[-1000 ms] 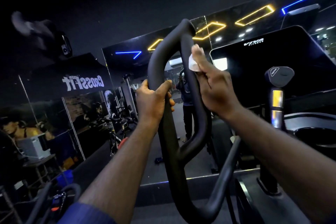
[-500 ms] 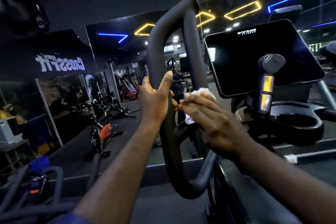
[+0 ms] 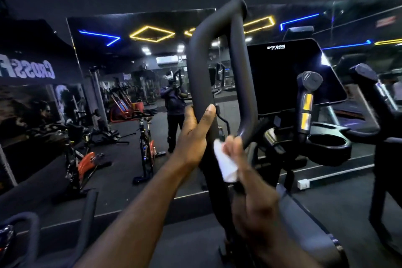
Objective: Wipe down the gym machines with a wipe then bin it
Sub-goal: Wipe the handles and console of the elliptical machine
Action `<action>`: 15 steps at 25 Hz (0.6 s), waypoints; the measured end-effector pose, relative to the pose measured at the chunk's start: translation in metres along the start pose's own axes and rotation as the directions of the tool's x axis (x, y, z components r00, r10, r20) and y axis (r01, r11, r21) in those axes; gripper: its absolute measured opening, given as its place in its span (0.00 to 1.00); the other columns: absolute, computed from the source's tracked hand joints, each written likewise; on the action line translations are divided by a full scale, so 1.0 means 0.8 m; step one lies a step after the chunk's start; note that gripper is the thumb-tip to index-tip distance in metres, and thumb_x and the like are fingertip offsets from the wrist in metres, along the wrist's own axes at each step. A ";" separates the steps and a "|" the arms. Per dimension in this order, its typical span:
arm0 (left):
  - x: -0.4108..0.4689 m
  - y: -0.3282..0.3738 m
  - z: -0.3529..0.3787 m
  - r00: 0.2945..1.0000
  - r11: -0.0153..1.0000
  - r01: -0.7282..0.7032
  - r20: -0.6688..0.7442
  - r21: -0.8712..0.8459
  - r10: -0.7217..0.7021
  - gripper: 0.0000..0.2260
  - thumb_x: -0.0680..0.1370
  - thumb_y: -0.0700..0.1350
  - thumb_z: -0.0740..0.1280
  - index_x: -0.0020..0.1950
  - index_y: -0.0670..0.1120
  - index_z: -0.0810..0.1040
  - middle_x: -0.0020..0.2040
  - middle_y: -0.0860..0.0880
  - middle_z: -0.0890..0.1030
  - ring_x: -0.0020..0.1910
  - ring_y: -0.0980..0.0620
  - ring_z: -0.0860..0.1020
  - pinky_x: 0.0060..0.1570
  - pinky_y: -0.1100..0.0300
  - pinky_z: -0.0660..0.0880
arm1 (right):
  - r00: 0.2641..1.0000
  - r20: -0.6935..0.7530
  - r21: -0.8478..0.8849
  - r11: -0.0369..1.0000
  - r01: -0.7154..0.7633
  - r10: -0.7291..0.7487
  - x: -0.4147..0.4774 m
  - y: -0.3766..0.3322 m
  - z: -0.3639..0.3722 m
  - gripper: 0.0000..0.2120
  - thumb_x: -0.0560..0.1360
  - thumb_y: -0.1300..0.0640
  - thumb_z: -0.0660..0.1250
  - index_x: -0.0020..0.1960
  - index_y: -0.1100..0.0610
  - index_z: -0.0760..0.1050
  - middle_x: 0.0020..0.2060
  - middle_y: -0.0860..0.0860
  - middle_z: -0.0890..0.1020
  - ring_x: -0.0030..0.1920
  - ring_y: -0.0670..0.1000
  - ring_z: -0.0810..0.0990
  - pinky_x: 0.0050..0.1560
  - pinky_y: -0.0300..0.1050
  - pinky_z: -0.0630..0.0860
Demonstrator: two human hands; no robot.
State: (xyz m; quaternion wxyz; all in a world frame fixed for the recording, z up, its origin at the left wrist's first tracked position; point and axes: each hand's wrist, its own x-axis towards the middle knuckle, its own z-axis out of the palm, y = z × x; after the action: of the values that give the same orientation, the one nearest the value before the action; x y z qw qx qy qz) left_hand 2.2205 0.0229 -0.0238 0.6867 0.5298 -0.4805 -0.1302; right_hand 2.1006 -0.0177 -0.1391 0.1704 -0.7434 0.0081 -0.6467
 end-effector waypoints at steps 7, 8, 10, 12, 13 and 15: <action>-0.027 -0.051 -0.056 0.923 0.832 0.372 0.255 -0.411 -0.287 0.43 0.79 0.76 0.49 0.68 0.42 0.79 0.65 0.35 0.82 0.62 0.37 0.80 0.64 0.42 0.75 | 0.922 0.344 -0.353 0.887 0.300 -0.175 -0.016 0.012 0.010 0.36 0.70 0.80 0.71 0.76 0.68 0.67 0.78 0.62 0.67 0.78 0.63 0.66 0.73 0.72 0.66; -0.029 -0.062 -0.058 0.907 0.802 0.408 0.289 -0.436 -0.305 0.46 0.77 0.79 0.49 0.70 0.41 0.78 0.66 0.34 0.81 0.64 0.35 0.78 0.69 0.39 0.71 | 0.897 0.406 -0.354 0.875 0.329 -0.174 -0.025 0.001 0.002 0.36 0.69 0.79 0.72 0.76 0.68 0.68 0.78 0.61 0.67 0.78 0.63 0.66 0.72 0.71 0.67; -0.033 -0.066 -0.062 0.880 0.742 0.463 0.350 -0.484 -0.321 0.50 0.74 0.82 0.49 0.73 0.41 0.76 0.68 0.34 0.79 0.65 0.36 0.77 0.71 0.36 0.69 | 0.857 0.471 -0.337 0.854 0.395 -0.211 0.015 -0.024 -0.009 0.31 0.73 0.75 0.70 0.75 0.68 0.69 0.78 0.60 0.68 0.79 0.61 0.66 0.74 0.68 0.67; -0.032 -0.059 -0.066 0.869 0.720 0.480 0.387 -0.501 -0.310 0.49 0.74 0.81 0.47 0.71 0.44 0.78 0.63 0.37 0.83 0.58 0.41 0.82 0.55 0.47 0.79 | 0.840 0.483 -0.421 0.775 0.472 -0.249 0.085 -0.043 -0.005 0.27 0.77 0.70 0.69 0.75 0.68 0.69 0.77 0.60 0.68 0.79 0.59 0.65 0.78 0.63 0.64; -0.029 -0.054 -0.066 0.869 0.708 0.481 0.391 -0.517 -0.304 0.47 0.74 0.81 0.46 0.69 0.45 0.79 0.57 0.40 0.85 0.51 0.45 0.84 0.47 0.52 0.78 | 0.823 0.508 -0.477 0.711 0.516 -0.256 0.113 -0.044 -0.003 0.26 0.78 0.69 0.68 0.76 0.67 0.69 0.77 0.60 0.68 0.80 0.58 0.64 0.78 0.61 0.63; -0.025 -0.048 -0.073 0.870 0.677 0.485 0.381 -0.553 -0.312 0.47 0.74 0.80 0.46 0.69 0.44 0.78 0.51 0.43 0.86 0.44 0.49 0.83 0.42 0.54 0.76 | 0.759 0.620 -0.530 0.609 0.590 -0.196 0.124 -0.039 0.002 0.23 0.80 0.66 0.66 0.75 0.66 0.71 0.77 0.59 0.70 0.81 0.57 0.63 0.78 0.61 0.63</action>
State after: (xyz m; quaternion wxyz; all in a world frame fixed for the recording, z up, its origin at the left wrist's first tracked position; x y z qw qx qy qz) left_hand 2.2699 0.0560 -0.0658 0.7103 0.3384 -0.3637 -0.4987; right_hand 2.1120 -0.0111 -0.0362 -0.2811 -0.8727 0.0369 -0.3974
